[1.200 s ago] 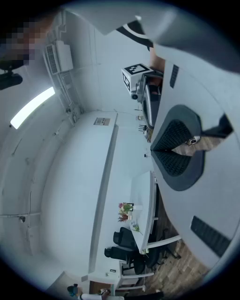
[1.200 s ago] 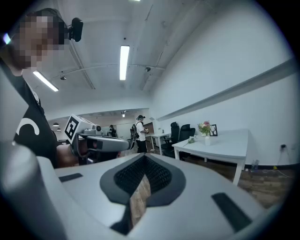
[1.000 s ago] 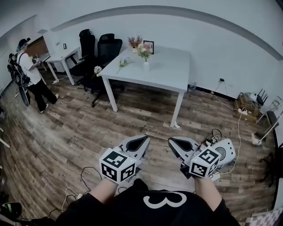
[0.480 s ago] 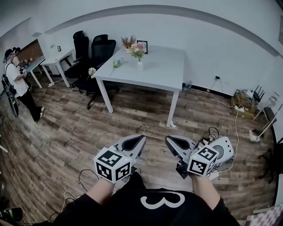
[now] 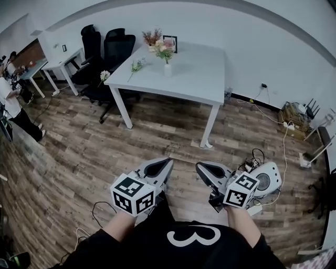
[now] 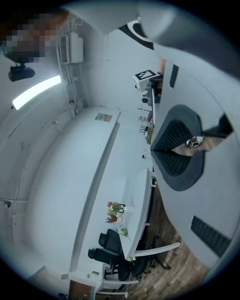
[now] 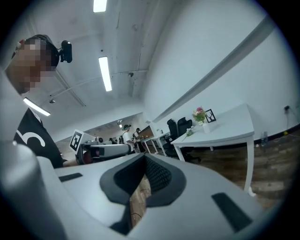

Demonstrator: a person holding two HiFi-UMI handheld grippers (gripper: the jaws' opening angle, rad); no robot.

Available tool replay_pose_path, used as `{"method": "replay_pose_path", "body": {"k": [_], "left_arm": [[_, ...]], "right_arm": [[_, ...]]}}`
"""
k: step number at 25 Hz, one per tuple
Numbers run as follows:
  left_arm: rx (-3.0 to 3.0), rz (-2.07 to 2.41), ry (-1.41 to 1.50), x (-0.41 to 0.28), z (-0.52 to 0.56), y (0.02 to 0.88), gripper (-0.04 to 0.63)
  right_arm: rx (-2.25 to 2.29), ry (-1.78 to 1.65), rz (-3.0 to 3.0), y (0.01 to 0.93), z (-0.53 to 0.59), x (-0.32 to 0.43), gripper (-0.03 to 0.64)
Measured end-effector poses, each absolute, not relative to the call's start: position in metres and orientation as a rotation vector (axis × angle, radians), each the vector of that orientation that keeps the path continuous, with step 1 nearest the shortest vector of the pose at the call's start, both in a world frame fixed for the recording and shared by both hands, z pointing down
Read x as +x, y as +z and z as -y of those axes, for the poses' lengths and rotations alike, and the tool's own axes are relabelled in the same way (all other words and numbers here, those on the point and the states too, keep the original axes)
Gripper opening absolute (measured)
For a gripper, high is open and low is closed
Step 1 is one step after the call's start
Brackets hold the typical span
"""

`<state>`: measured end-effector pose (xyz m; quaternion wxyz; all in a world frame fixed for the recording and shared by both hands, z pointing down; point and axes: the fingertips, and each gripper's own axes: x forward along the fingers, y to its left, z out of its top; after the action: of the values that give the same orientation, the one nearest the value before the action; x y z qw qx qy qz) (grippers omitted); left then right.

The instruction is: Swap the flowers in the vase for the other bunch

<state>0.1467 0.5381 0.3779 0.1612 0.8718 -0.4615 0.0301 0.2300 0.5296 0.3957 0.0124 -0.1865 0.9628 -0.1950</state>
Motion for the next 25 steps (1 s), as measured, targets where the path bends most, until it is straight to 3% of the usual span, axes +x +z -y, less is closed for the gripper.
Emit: {"method": "replay_pose_path", "body": {"k": [9, 17, 25], "left_arm": [[2.451, 1.239, 0.123, 0.058, -0.362, 0.387, 0.011], [2.494, 1.191, 0.124, -0.021, -0.223, 0.362, 0.011], [2.467, 1.219, 0.121, -0.048, -0.144, 0.361, 0.011]], "right_arm": [[-0.682, -0.822, -2.934, 0.411, -0.360, 0.156, 0.008], [-0.742, -0.681, -2.945, 0.368, -0.215, 0.084, 0.008], [-0.764, -0.592, -2.977, 0.364, -0.143, 0.072, 0.009]]}}
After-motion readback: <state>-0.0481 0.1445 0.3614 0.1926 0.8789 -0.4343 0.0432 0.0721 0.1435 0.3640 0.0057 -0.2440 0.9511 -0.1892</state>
